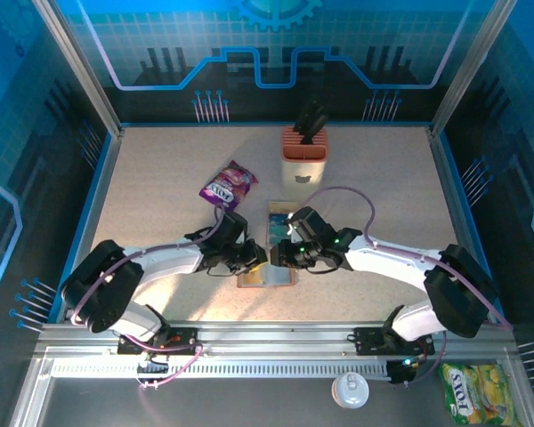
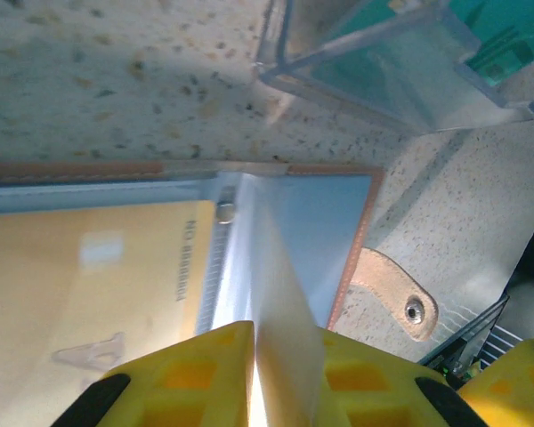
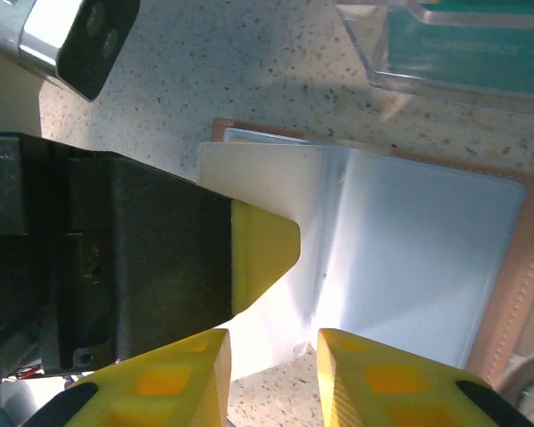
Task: Take the credit cards out of the card holder
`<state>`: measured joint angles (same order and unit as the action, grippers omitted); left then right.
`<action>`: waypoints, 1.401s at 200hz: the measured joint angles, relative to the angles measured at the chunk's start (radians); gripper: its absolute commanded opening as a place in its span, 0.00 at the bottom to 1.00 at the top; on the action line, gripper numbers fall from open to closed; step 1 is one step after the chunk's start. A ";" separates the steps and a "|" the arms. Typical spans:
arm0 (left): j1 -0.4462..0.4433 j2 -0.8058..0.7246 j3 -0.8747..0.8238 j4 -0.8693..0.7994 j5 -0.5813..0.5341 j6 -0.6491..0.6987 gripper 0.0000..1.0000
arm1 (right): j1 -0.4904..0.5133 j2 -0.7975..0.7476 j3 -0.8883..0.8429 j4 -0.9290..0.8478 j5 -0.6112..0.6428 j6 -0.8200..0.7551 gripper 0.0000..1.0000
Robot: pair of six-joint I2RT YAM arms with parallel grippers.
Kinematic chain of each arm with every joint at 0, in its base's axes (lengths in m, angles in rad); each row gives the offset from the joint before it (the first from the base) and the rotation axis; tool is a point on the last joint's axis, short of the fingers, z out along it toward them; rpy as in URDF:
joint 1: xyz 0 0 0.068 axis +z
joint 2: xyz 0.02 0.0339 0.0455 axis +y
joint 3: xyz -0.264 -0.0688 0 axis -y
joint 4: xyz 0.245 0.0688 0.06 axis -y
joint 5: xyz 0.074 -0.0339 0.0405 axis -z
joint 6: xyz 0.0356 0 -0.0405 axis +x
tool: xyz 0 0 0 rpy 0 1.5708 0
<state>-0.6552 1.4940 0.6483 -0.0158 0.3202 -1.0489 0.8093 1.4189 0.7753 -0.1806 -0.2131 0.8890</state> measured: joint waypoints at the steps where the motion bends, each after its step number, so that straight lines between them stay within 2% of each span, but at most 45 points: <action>1: -0.001 0.001 0.001 0.000 0.000 0.000 0.19 | -0.001 0.000 -0.001 -0.001 0.000 0.000 0.32; 20: -0.012 0.032 0.024 0.005 0.001 0.000 0.20 | -0.006 -0.008 -0.013 -0.013 0.000 0.000 0.33; 67: -0.036 0.097 0.071 0.008 0.011 0.000 0.31 | -0.021 -0.059 -0.042 -0.031 0.003 -0.003 0.33; 152: -0.053 0.189 0.186 0.008 0.026 0.001 0.41 | -0.072 -0.153 -0.076 -0.089 0.019 -0.019 0.35; 243: -0.071 0.243 0.240 0.006 0.041 0.003 0.51 | -0.086 -0.198 -0.101 -0.115 0.020 -0.026 0.36; 280: -0.074 0.243 0.247 0.006 0.041 0.004 0.51 | -0.089 -0.189 -0.102 -0.110 0.011 -0.026 0.36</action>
<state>-0.7296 1.7367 0.8955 -0.0101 0.3611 -1.0451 0.7204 1.2301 0.6731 -0.2905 -0.2016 0.8635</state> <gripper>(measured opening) 0.509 0.363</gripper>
